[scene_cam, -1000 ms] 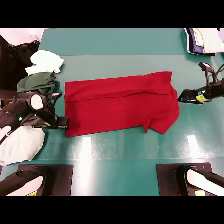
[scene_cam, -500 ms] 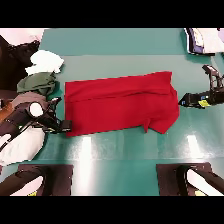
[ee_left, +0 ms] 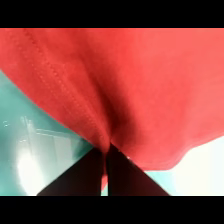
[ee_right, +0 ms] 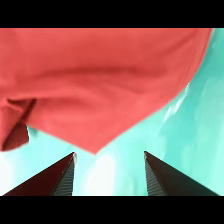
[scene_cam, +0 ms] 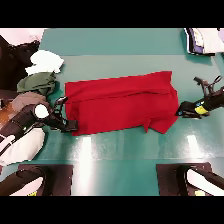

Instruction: Fold the shirts.

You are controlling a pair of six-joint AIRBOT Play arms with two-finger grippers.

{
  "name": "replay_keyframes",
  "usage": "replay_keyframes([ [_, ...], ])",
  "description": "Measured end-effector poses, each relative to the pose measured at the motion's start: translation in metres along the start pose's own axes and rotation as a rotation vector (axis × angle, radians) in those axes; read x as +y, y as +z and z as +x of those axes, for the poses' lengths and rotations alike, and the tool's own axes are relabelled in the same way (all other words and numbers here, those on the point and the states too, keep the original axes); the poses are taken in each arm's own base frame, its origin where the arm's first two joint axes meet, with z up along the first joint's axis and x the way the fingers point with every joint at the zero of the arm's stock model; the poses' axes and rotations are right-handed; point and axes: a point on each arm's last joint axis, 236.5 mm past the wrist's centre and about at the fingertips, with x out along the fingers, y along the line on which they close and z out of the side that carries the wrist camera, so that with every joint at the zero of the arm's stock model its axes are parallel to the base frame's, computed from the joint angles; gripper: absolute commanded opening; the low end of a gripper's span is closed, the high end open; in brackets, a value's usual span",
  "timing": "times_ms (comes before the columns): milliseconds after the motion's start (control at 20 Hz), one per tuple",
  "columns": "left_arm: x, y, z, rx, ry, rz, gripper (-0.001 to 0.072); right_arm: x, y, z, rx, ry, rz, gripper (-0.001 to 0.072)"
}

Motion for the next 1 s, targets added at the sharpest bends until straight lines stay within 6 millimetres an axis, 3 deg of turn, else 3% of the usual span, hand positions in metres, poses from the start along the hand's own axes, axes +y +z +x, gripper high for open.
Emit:
replay_keyframes([
  [200,-0.001,0.002,-0.002,-0.004,0.005,0.013,0.0024,-0.005,-0.037,0.034,0.115,0.021,0.09,0.0453],
  [450,-0.008,0.024,-0.018,-0.063,0.005,0.043,0.0024,0.0,-0.057,0.063,0.087,0.069,0.171,0.0453],
  [1000,-0.011,0.03,-0.025,-0.077,0.004,0.054,0.0023,0.007,-0.034,0.077,-0.063,0.13,0.274,0.0452],
])
